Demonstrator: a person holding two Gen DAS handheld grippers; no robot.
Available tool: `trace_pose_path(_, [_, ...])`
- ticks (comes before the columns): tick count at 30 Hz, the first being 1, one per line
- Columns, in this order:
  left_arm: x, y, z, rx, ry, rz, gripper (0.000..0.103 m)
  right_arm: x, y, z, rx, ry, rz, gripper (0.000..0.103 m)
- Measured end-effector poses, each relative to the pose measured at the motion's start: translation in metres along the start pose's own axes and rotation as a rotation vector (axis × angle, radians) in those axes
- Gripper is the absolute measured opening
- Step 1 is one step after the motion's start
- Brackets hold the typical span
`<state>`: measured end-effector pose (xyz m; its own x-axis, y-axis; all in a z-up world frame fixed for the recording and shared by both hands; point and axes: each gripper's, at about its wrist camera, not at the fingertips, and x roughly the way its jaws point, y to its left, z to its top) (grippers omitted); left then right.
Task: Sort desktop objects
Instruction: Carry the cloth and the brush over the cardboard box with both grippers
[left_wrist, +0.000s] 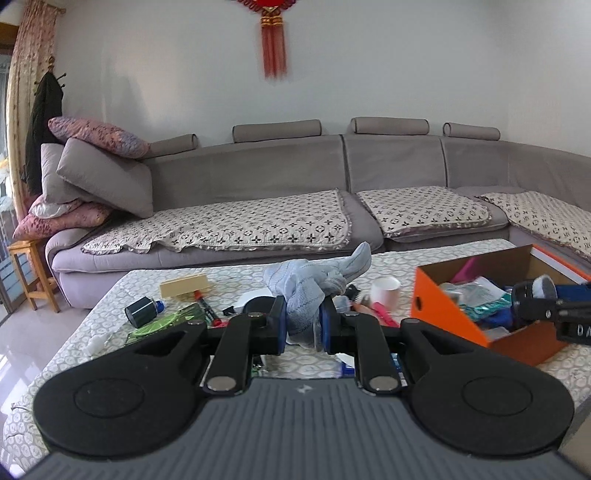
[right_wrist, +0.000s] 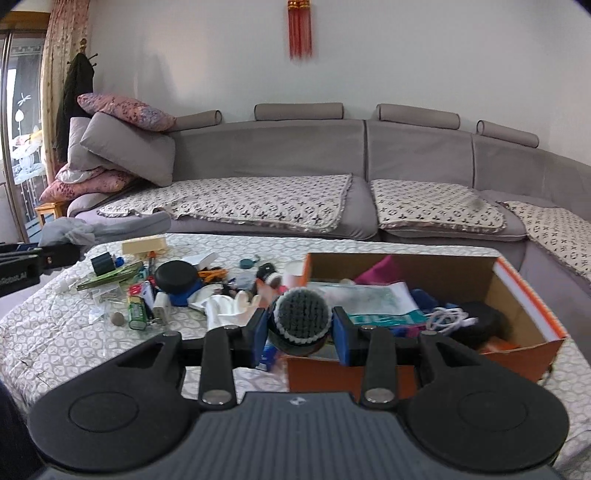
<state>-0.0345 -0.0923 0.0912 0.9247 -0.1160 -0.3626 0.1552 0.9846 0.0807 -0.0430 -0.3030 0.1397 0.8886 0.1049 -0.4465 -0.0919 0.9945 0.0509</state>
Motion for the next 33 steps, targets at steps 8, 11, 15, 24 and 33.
trace_pose_path(8, [0.005,-0.022,0.003,0.036,0.000,-0.066,0.019,-0.015,-0.028,0.004,0.003,-0.019,-0.065,0.035])
trace_pose_path(11, [0.011,-0.035,0.006,0.044,-0.002,-0.095,0.019,-0.016,-0.039,0.007,0.018,-0.026,-0.087,0.035])
trace_pose_path(15, [0.023,-0.052,0.008,0.048,0.014,-0.119,0.019,-0.011,-0.052,0.007,0.028,-0.021,-0.103,0.035])
trace_pose_path(24, [0.035,-0.084,0.012,0.061,0.049,-0.127,0.019,0.009,-0.089,0.011,0.041,-0.016,-0.111,0.035])
trace_pose_path(33, [0.043,-0.104,0.013,0.069,0.075,-0.128,0.019,0.024,-0.116,0.011,0.070,-0.008,-0.124,0.035])
